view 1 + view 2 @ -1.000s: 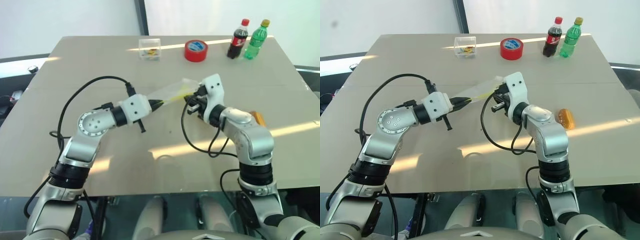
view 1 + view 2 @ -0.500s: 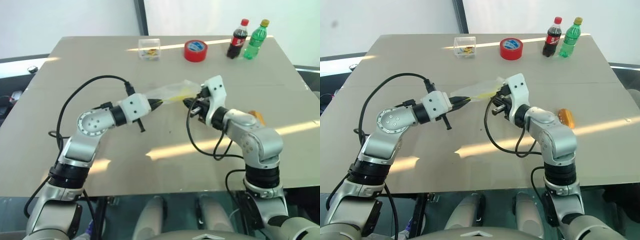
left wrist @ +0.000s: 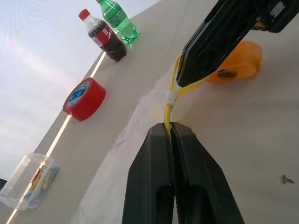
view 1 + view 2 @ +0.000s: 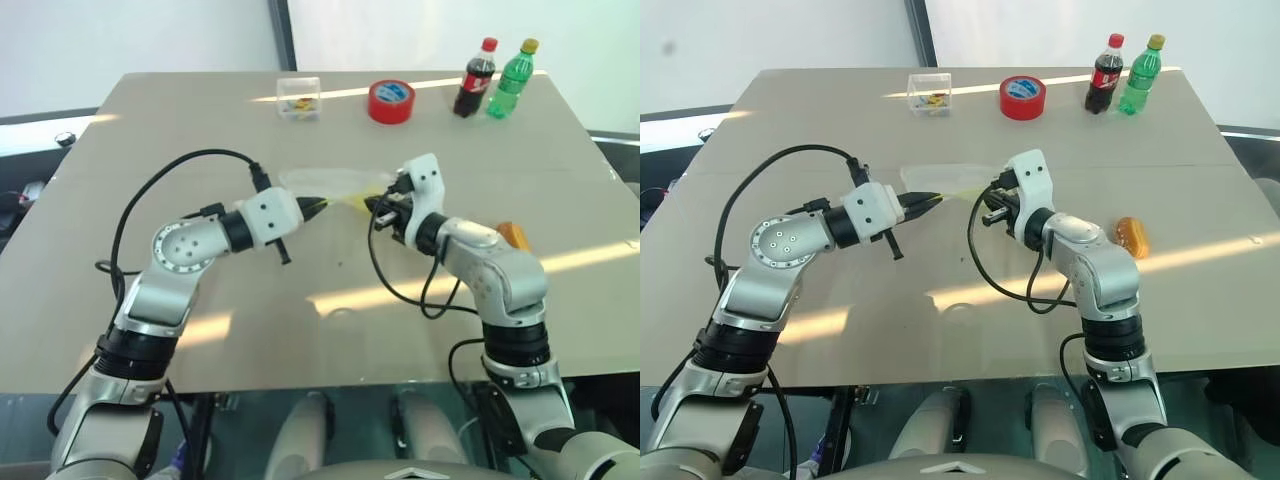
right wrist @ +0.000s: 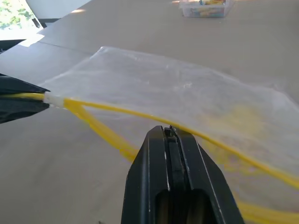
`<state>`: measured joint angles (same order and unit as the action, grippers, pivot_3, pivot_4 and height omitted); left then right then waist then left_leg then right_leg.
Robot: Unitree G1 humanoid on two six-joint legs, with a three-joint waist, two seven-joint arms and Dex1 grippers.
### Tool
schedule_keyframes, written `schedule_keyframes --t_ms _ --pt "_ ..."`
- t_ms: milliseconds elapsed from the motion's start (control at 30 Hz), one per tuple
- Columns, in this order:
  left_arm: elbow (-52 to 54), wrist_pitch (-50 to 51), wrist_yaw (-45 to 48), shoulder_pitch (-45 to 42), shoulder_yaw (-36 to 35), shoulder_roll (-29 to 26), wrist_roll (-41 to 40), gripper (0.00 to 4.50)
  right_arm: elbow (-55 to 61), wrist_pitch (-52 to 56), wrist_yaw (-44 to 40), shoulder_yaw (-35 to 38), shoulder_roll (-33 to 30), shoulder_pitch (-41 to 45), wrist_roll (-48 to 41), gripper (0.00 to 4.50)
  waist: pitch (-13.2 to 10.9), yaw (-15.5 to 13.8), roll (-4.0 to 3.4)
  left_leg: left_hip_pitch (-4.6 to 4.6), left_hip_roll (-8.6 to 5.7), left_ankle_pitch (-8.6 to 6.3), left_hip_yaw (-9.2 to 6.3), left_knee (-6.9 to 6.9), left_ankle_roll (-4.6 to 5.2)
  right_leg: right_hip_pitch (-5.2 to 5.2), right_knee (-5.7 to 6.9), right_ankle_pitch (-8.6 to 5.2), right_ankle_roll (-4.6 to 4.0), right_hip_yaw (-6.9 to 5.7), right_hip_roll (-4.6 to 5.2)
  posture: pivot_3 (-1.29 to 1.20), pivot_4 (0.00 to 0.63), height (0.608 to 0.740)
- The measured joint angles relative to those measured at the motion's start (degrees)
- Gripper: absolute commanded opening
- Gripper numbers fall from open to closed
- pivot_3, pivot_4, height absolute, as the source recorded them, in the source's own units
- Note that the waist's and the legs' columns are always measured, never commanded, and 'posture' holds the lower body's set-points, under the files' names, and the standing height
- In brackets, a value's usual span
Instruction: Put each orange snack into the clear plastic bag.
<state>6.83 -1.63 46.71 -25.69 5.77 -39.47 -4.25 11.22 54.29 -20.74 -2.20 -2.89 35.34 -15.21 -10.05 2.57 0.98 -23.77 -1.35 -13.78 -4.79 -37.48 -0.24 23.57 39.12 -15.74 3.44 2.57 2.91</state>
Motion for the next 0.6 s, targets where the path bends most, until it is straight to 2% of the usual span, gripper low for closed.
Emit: schedule_keyframes --t_ms 133,200,400,600 --pt "0.0 -0.38 0.88 1.35 -0.28 -0.21 -0.29 0.0 -9.39 -7.1 2.92 1.56 4.51 1.68 0.08 0.03 0.0 0.09 0.0 0.02 0.01 0.02 0.02 0.01 -0.03 0.01 0.02 0.0 0.0 0.02 -0.02 0.0 0.15 0.74" --pt "-0.07 -0.96 1.03 1.66 -0.33 -0.59 -0.1 0.0 -13.14 -12.46 4.22 -0.04 4.48 2.06 2.53 0.03 0.0 0.04 0.0 0.03 0.01 0.02 0.02 0.01 -0.04 0.01 0.01 0.0 0.0 0.02 -0.02 0.0 0.15 0.74" --pt "-2.21 -2.66 1.1 3.7 -1.12 -1.89 0.69 0.0 -26.9 -40.17 8.99 -12.92 -3.6 2.01 20.92 0.03 0.0 -0.04 -0.01 0.0 -0.03 0.05 0.04 0.01 -0.09 0.02 -0.03 0.0 0.0 0.02 0.01 0.0 0.15 0.74" --pt "-4.26 -5.12 2.27 3.64 -1.36 -2.38 0.63 0.0 -30.44 -57.72 12.37 -24.68 -11.35 3.72 39.18 0.03 0.0 0.63 0.0 0.03 0.0 0.05 0.06 0.01 -0.09 0.03 -0.01 0.0 0.0 0.04 -0.01 0.0 0.15 0.74"
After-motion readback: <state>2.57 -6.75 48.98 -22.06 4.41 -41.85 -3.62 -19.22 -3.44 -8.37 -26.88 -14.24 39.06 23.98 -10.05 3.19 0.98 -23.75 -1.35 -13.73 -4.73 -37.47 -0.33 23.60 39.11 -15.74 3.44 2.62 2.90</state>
